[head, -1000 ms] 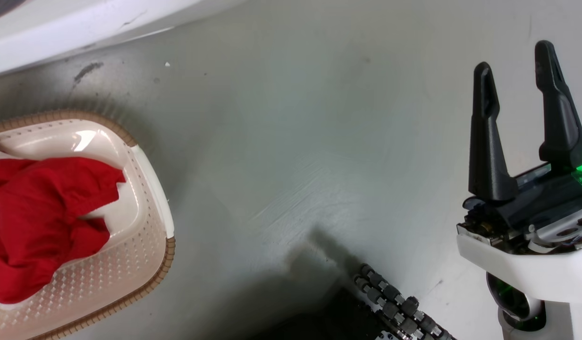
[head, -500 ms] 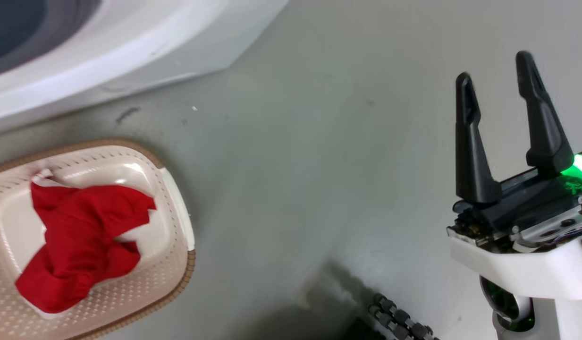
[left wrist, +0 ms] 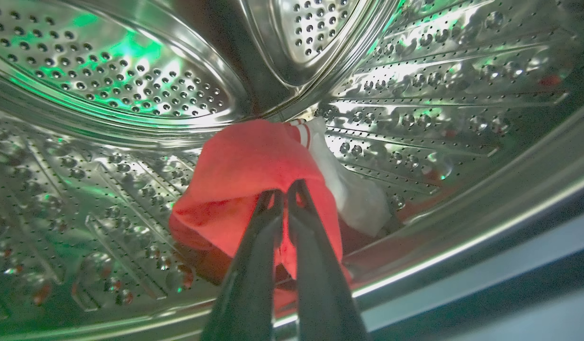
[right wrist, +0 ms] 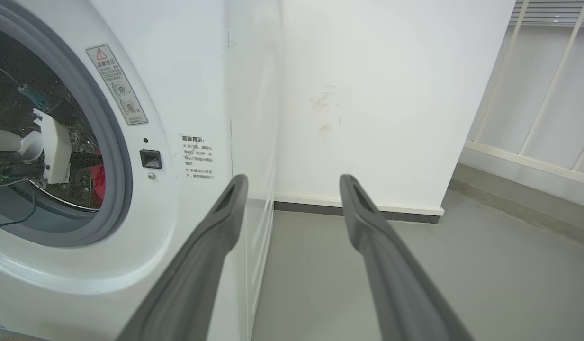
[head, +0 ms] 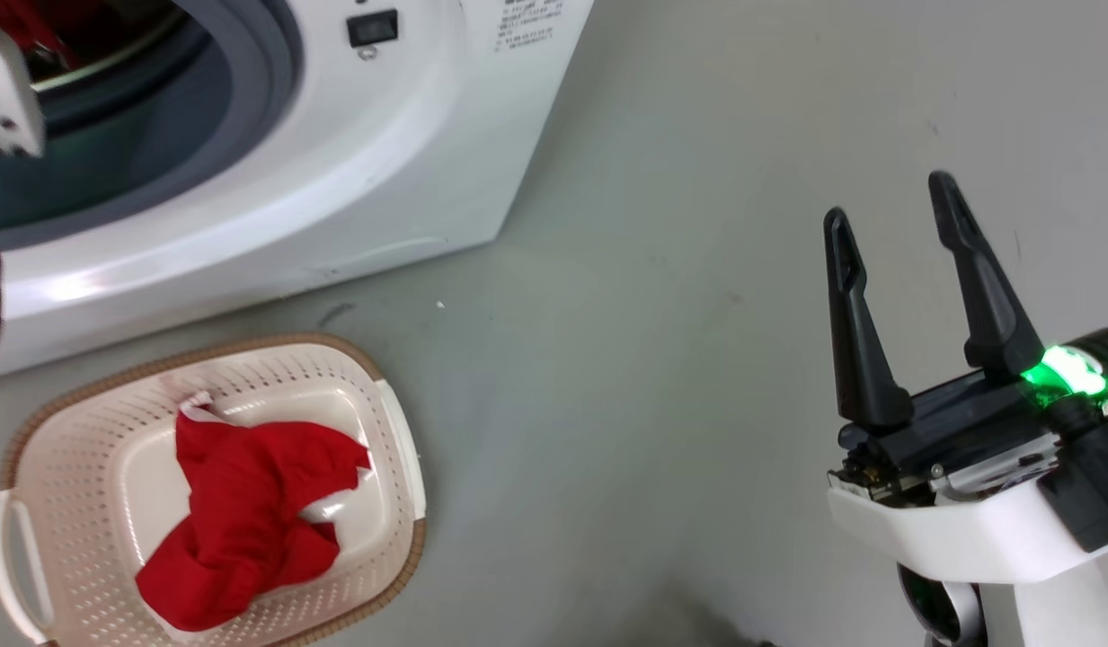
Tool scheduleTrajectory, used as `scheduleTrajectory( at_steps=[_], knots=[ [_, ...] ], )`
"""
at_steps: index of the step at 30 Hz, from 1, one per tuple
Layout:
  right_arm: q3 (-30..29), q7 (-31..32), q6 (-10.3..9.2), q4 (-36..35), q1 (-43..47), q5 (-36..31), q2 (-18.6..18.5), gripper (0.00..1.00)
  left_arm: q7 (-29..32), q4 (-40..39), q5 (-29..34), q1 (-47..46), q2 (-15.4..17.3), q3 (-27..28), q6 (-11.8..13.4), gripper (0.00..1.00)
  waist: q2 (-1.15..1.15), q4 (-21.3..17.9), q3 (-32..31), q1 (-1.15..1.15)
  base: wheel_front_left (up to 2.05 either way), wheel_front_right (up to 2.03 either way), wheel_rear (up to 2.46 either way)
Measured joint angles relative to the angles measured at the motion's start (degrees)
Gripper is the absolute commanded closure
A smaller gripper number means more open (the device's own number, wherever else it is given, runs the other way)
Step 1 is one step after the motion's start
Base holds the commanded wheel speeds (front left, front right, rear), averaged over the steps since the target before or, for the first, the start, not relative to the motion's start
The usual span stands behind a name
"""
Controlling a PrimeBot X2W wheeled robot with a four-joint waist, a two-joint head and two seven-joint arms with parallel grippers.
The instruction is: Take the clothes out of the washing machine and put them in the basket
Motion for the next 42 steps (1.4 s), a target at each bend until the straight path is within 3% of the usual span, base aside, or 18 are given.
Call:
scheduleTrajectory(
  at_steps=[10, 22, 35, 42],
  knots=[
    [-0.1, 0.0, 0.00, 2.0, 4.6, -2.9, 0.0, 0.00, -7.6, -4.3, -2.5, 14.0, -5.4, 0.6, 2.4, 1.00, 0.00, 3.4, -9.2, -0.01, 0.00, 0.00, 0.00],
    [-0.6, 0.0, 0.00, 4.4, 11.1, -5.1, 0.0, 0.00, -8.1, -22.1, -3.2, 35.0, -8.9, 1.6, 8.1, 1.00, 0.00, 7.1, -20.2, -0.02, 0.00, 0.00, 0.00],
    [-1.2, 0.0, 0.00, 6.3, 18.1, -6.8, 0.0, 0.00, -7.1, -39.9, -4.4, 56.6, -8.8, 0.8, 13.6, 1.00, 0.00, 10.5, -31.2, -0.02, 0.00, 0.00, 0.00],
    [-1.7, 0.0, 0.00, 6.8, 19.6, -6.8, 0.0, 0.00, -4.4, -46.8, -4.5, 64.5, -7.9, -1.0, 15.3, 1.00, 0.00, 12.2, -34.0, -0.02, 0.00, 0.00, 0.00]
  ],
)
